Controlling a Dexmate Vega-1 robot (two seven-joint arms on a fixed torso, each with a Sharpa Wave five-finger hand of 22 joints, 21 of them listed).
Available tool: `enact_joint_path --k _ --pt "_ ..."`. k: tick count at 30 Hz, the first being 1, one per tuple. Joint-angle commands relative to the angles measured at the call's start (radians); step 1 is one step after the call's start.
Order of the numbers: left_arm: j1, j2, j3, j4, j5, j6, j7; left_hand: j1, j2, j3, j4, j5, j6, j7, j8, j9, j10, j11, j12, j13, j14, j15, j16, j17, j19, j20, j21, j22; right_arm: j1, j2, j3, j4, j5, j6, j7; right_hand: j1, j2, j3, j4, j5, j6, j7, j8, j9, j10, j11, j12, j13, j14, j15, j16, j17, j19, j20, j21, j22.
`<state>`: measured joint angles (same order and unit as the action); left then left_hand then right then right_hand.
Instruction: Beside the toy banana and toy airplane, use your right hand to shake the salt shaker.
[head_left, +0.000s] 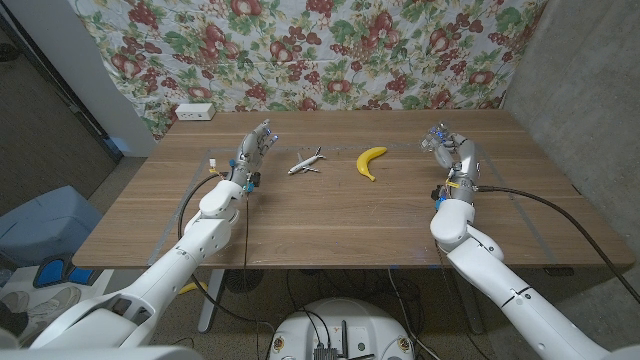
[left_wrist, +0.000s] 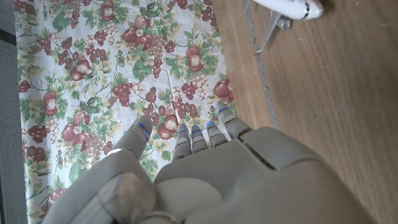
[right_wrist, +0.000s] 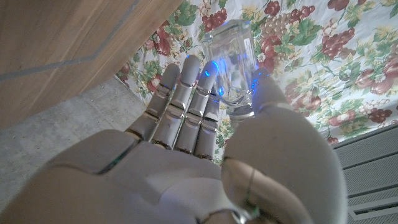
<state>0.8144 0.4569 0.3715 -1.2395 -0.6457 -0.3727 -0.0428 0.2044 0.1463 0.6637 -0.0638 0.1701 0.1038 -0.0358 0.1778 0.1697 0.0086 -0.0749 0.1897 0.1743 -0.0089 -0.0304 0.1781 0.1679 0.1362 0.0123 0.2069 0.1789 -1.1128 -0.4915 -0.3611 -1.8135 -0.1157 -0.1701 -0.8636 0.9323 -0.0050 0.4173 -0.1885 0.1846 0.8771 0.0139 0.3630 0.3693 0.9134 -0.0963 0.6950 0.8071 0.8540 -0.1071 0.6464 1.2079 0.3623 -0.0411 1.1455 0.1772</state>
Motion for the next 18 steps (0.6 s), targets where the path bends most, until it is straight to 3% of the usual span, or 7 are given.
enact_joint_path --k 1,18 --pt "0.007 0.003 -0.003 -0.004 -0.006 0.001 -0.002 0.006 0.031 0.000 0.003 0.005 0.007 0.002 0.003 0.004 -0.001 -0.001 0.002 0.004 0.006 -0.025 0.002 0.002 0.005 0.001 0.000 0.004 0.011 -0.042 -0.043 -0.041 -0.073 -0.151 0.026 0.127 0.120 0.041 0.034 0.005 0.129 -0.086 0.002 0.019 0.056 -0.054 -0.007 -0.007 -0.001 -0.108 -0.008 -0.003 0.003 -0.060 0.008 0.000" --pt "0.007 0.009 -0.003 -0.011 -0.003 0.006 -0.003 0.007 0.033 -0.001 0.001 0.005 0.008 0.001 0.003 0.004 0.000 -0.002 0.002 0.004 0.006 -0.024 0.002 0.002 0.005 0.002 0.000 0.004 0.042 -0.070 -0.095 -0.058 -0.112 -0.304 0.071 0.122 0.116 0.044 0.034 0.007 0.141 -0.091 0.001 0.012 0.067 -0.059 -0.011 -0.018 0.004 -0.108 -0.019 -0.008 0.004 -0.055 0.008 0.000"
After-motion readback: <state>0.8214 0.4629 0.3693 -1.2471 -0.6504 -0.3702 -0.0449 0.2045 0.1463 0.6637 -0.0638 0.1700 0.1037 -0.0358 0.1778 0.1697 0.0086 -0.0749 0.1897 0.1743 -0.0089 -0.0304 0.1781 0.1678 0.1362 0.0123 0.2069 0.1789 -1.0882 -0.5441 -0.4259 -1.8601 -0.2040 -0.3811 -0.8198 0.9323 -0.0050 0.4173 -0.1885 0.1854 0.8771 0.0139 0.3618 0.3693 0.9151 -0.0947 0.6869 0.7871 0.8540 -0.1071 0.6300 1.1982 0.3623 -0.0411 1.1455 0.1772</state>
